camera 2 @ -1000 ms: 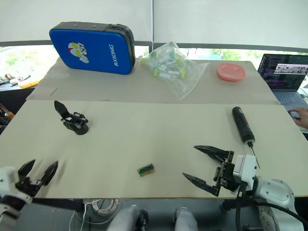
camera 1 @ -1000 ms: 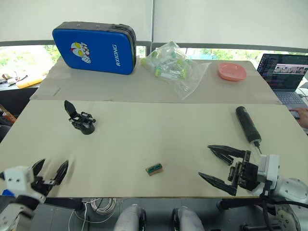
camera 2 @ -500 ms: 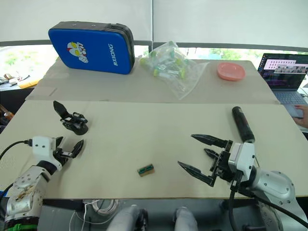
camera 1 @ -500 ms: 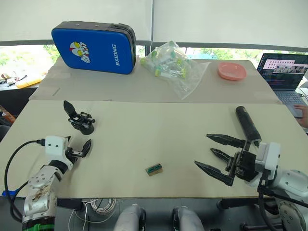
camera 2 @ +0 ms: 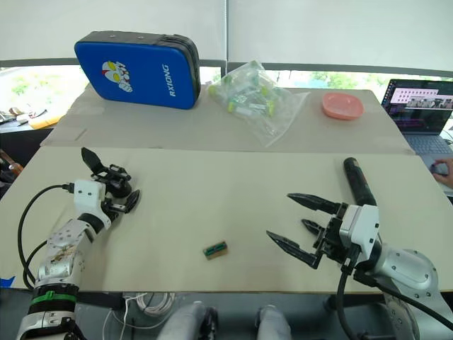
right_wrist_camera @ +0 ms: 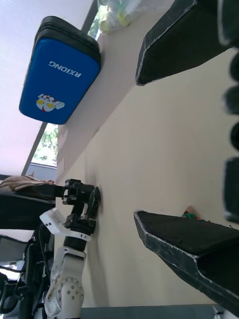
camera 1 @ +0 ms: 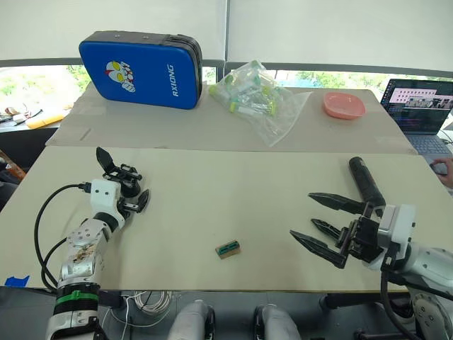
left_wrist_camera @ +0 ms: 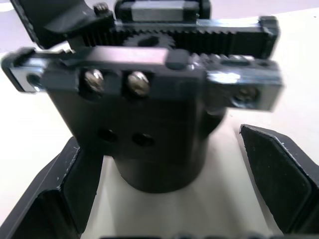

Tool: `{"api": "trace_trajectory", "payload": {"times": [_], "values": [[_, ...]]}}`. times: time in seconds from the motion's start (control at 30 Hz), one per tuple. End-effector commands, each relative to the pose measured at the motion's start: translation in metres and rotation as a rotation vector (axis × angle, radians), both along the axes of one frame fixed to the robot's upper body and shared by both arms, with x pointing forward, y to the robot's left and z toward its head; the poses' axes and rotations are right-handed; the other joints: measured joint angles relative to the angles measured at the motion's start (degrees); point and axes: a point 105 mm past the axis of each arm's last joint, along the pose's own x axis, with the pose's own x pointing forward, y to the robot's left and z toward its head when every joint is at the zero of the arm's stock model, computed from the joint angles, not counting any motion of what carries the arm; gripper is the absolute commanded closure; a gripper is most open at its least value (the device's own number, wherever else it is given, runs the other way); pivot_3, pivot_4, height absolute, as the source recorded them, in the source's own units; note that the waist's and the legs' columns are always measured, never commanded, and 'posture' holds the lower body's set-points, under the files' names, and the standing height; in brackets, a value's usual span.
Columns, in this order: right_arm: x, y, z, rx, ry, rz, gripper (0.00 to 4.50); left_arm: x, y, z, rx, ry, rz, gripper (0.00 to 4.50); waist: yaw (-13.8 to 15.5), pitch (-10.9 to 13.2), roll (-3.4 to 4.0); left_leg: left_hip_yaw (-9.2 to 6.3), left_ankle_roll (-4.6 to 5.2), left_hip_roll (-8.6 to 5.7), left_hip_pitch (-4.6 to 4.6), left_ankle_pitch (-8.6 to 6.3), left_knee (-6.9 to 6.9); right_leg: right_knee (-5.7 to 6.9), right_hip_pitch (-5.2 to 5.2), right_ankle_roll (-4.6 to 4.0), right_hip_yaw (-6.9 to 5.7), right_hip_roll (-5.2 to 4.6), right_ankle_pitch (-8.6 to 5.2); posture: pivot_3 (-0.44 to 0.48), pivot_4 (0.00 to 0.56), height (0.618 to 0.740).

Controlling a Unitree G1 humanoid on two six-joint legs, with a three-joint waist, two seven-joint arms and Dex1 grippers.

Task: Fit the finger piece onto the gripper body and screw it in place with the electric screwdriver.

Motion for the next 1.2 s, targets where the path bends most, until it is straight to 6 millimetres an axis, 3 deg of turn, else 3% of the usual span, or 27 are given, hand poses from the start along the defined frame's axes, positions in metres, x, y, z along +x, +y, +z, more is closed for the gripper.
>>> {"api": "trace_trajectory", "payload": {"times": [0.03, 0.1, 0.13, 0.3, 0.47, 0.53, 0.63, 0.77, 0.9, 1.1, 1.2], "values": [[-0.004, -0.003, 0.007, -0.001, -0.061, -0.009, 0.07, 0.005, 0.004, 0.003, 0.025, -0.015, 0.017, 0.00, -0.01, 0.00, 0.00, 0.00, 0.00, 0.00, 0.01, 0.00, 0.00, 0.00, 0.01, 0.00, 0.00, 0.00, 0.00, 0.000, 0.150, 0.740], [-0.004, -0.004, 0.006, -0.002, -0.064, -0.014, 0.07, 0.008, 0.003, -0.001, 0.020, 0.001, 0.006, 0.00, 0.00, 0.00, 0.00, 0.00, -0.01, 0.00, 0.01, 0.01, 0.01, 0.02, 0.01, 0.01, 0.00, 0.00, 0.00, 0.000, 0.150, 0.740], [-0.005, -0.004, 0.005, -0.003, -0.065, -0.016, 0.02, 0.008, 0.002, -0.004, 0.014, 0.013, 0.000, 0.26, 0.02, 0.00, 0.00, 0.00, -0.01, 0.00, 0.02, 0.01, 0.01, 0.03, 0.01, 0.02, 0.00, 0.00, 0.01, 0.000, 0.150, 0.740], [-0.008, -0.009, 0.000, -0.006, -0.067, -0.029, 0.00, 0.007, 0.006, -0.014, 0.006, 0.053, 0.002, 2.14, 0.10, -0.07, 0.12, 0.00, -0.01, 0.00, 0.10, 0.01, 0.01, 0.03, 0.06, 0.03, 0.00, -0.01, 0.01, 0.000, 0.150, 0.740], [-0.011, -0.012, -0.003, -0.011, -0.071, -0.045, 0.00, 0.004, 0.004, 0.001, -0.029, -0.048, -0.053, 2.11, -0.14, -0.09, 0.16, 0.01, -0.01, 0.01, 0.15, 0.01, 0.01, 0.04, 0.07, 0.04, 0.02, -0.01, 0.00, 0.000, 0.150, 0.740], [-0.014, -0.016, -0.003, -0.020, -0.069, -0.053, 0.00, 0.004, 0.002, 0.021, 0.003, -0.140, -0.107, 2.11, -0.16, -0.09, 0.16, 0.01, -0.01, 0.01, 0.14, 0.00, 0.00, 0.03, 0.05, 0.04, 0.03, -0.02, 0.01, 0.000, 0.150, 0.740], [-0.021, -0.026, -0.003, -0.059, -0.045, -0.058, 0.00, 0.002, -0.033, 0.056, -0.006, -0.258, -0.354, 2.11, 0.11, -0.05, 0.09, 0.01, 0.01, -0.02, -0.08, 0.00, 0.03, -0.01, -0.06, 0.03, -0.04, -0.04, 0.01, 0.000, 0.150, 0.740], [-0.033, -0.036, -0.004, -0.095, 0.004, -0.049, 0.00, -0.015, -0.087, 0.067, 0.066, -0.242, -0.699, 2.11, 0.24, 0.03, -0.05, 0.01, -0.25, -0.10, -0.26, 0.15, 0.18, -0.08, -0.06, 0.04, -0.12, -0.10, 0.00, 0.000, 0.150, 0.740], [-0.049, -0.032, -0.008, -0.103, 0.078, -0.032, 0.00, -0.036, -0.144, 0.060, 0.115, -0.214, -1.005, 2.11, 0.30, 0.04, -0.03, 0.01, -0.11, -0.15, -0.32, 0.06, 0.27, -0.09, -0.03, 0.11, -0.07, -0.18, -0.02, 0.000, 0.150, 0.740], [-0.061, -0.019, -0.010, -0.077, 0.123, -0.047, 0.00, -0.041, -0.197, 0.043, 0.142, -0.186, -1.177, 2.11, -0.20, 0.04, -0.01, 0.00, 0.21, -0.10, -0.26, -0.11, 0.30, -0.01, -0.04, 0.16, 0.00, -0.05, 0.01, 0.000, 0.150, 0.740], [-0.062, -0.019, -0.010, -0.076, 0.133, -0.068, 0.00, -0.035, -0.213, 0.035, 0.177, -0.173, -1.211, 2.11, -0.12, 0.04, -0.02, -0.03, 0.15, -0.05, -0.27, -0.06, 0.32, 0.01, -0.05, 0.20, -0.03, 0.04, -0.01, 0.000, 0.150, 0.740]]}}
